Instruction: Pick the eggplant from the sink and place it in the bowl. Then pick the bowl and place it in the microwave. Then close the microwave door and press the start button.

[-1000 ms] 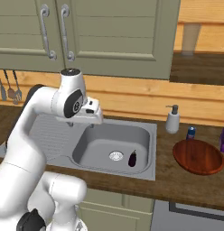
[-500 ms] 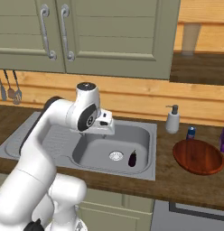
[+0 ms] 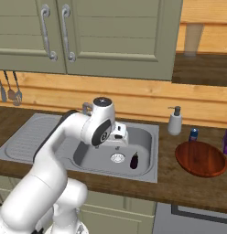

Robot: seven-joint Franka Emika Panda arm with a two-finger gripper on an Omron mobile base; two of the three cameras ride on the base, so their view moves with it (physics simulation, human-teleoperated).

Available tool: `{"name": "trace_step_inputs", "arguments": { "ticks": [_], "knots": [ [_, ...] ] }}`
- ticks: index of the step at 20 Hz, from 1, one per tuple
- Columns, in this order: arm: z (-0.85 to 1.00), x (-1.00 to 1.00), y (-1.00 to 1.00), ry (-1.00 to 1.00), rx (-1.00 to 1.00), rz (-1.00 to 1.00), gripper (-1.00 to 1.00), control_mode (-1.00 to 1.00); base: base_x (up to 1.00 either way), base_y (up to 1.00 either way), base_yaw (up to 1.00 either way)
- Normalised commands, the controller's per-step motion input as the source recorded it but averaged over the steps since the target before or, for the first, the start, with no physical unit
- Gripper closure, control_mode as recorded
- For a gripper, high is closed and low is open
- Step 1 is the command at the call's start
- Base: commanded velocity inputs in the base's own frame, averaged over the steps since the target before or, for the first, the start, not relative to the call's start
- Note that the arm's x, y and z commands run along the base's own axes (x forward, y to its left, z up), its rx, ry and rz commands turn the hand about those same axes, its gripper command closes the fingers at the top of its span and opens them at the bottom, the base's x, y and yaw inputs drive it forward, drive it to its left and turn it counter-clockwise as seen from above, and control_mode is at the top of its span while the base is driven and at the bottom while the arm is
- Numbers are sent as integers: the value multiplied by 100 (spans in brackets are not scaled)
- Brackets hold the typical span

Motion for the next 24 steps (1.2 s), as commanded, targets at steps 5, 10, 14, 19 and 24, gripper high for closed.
{"name": "trace_step_inputs", "arguments": {
  "ticks": [5,10,14,19,24],
  "knots": [
    [-35,31,-5,3,-1,0,-100,-100,0,0,0],
    [-30,34,0,10,-6,-1,-100,-100,0,0,0],
    [-34,43,-11,15,-1,0,-100,-100,0,0,0],
    [-25,28,-25,5,0,0,-100,-100,0,0,0],
    [-15,25,-24,0,0,0,-100,-100,0,0,0]
  ]
}}
